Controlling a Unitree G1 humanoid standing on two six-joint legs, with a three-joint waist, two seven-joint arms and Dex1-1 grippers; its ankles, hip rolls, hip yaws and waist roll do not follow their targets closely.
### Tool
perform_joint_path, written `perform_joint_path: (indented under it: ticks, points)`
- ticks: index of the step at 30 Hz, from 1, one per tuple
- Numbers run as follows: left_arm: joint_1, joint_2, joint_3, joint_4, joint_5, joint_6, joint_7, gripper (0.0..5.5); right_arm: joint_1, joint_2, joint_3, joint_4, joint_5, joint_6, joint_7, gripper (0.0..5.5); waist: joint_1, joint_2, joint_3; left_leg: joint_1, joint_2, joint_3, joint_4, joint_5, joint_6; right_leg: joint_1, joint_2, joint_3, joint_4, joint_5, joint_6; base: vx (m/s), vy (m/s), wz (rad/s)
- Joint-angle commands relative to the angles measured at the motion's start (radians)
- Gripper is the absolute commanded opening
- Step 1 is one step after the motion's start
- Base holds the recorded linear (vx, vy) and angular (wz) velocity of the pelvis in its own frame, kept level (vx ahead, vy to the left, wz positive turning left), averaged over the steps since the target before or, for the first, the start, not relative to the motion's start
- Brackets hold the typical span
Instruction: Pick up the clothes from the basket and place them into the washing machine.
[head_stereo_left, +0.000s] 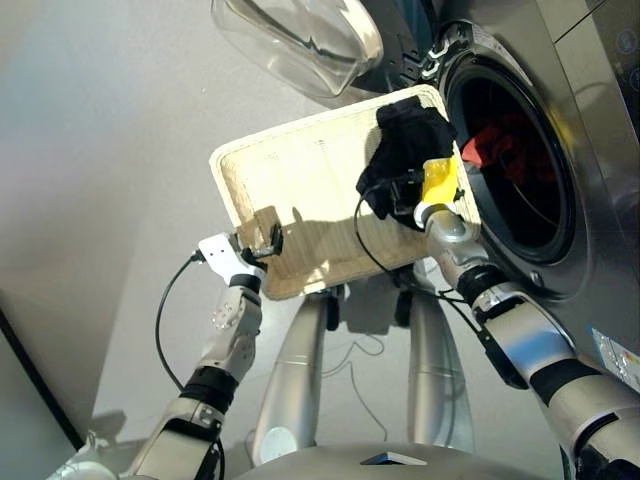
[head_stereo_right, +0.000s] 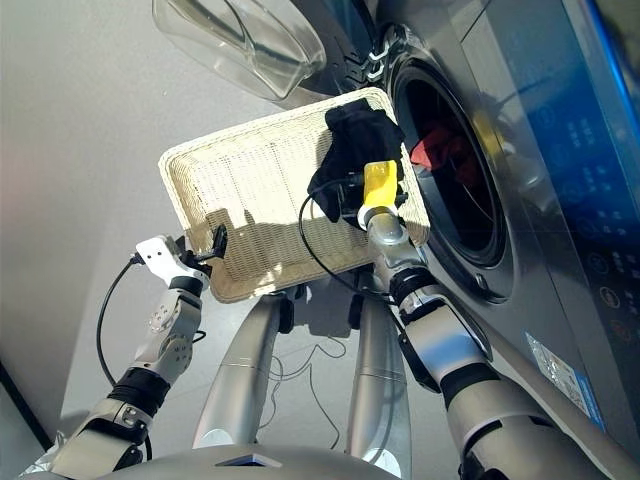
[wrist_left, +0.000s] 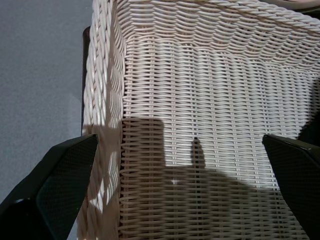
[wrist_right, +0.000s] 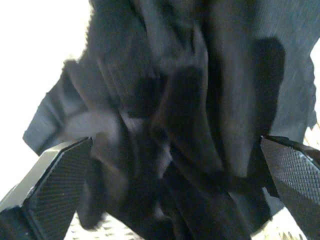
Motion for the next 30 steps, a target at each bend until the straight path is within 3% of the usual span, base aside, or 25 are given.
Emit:
perform_joint_path:
  ticks: [1,8,9,10,17,26,30]
  points:
    - [-0.008,0.048,0.034,-0.061,0.045,-0.03,0.017,5.5,-0.087,-0.025,-0.017,0.018,-0.039,-0.007,-0.023,5.5,0.039,0.034,0.023,-0.069,-0.017,0.027,-0.021,0.005,0.027,-0.02,0.022,-0.008,-0.044,0.012,0.041,0.0,0.0,0.0]
    - [-0.029,0.059,0.023,-0.101,0.032,-0.025,0.029,5.5,-0.208,-0.077,-0.059,0.101,-0.011,0.017,-0.048,5.5,0.065,0.066,0.045,-0.166,-0.038,0.031,0.077,-0.02,0.034,-0.127,0.016,-0.012,0.078,-0.022,0.038,-0.002,0.013,0.091]
    - [-0.029,0.058,0.023,-0.101,0.032,-0.025,0.029,5.5,-0.209,-0.078,-0.058,0.102,-0.011,0.017,-0.048,1.85,0.065,0.066,0.044,-0.169,-0.038,0.032,0.079,-0.021,0.034,-0.13,0.015,-0.012,0.08,-0.023,0.038,0.0,0.0,0.0]
    - [-0.032,0.064,0.022,-0.114,0.03,-0.022,0.029,5.5,-0.227,-0.081,-0.056,0.096,-0.007,0.015,-0.052,0.0,0.067,0.067,0.041,-0.181,-0.038,0.035,0.089,-0.023,0.034,-0.143,0.013,-0.01,0.097,-0.029,0.036,0.0,0.0,0.0]
    - [-0.029,0.054,0.027,-0.092,0.025,-0.021,0.032,5.5,-0.179,-0.043,-0.078,0.027,0.063,-0.023,-0.046,0.0,0.049,0.044,0.018,-0.177,-0.033,0.04,0.111,-0.041,0.037,-0.137,0.021,-0.012,0.1,-0.033,0.031,0.01,0.001,-0.01]
    - [-0.003,0.03,0.057,-0.018,0.031,-0.029,0.036,5.5,0.046,-0.015,-0.105,-0.274,0.127,-0.109,-0.051,0.0,-0.001,0.012,-0.019,-0.012,-0.015,0.05,-0.053,-0.008,0.027,0.026,0.023,-0.006,-0.073,0.01,0.044,0.023,0.002,-0.017]
    - [0.001,0.016,0.064,0.016,0.051,-0.04,0.042,5.5,0.151,-0.016,-0.156,-0.409,0.121,-0.159,-0.085,0.0,-0.014,0.017,-0.021,0.055,-0.027,0.056,-0.099,0.008,0.023,0.097,0.026,0.001,-0.129,0.024,0.052,0.0,0.0,0.0]
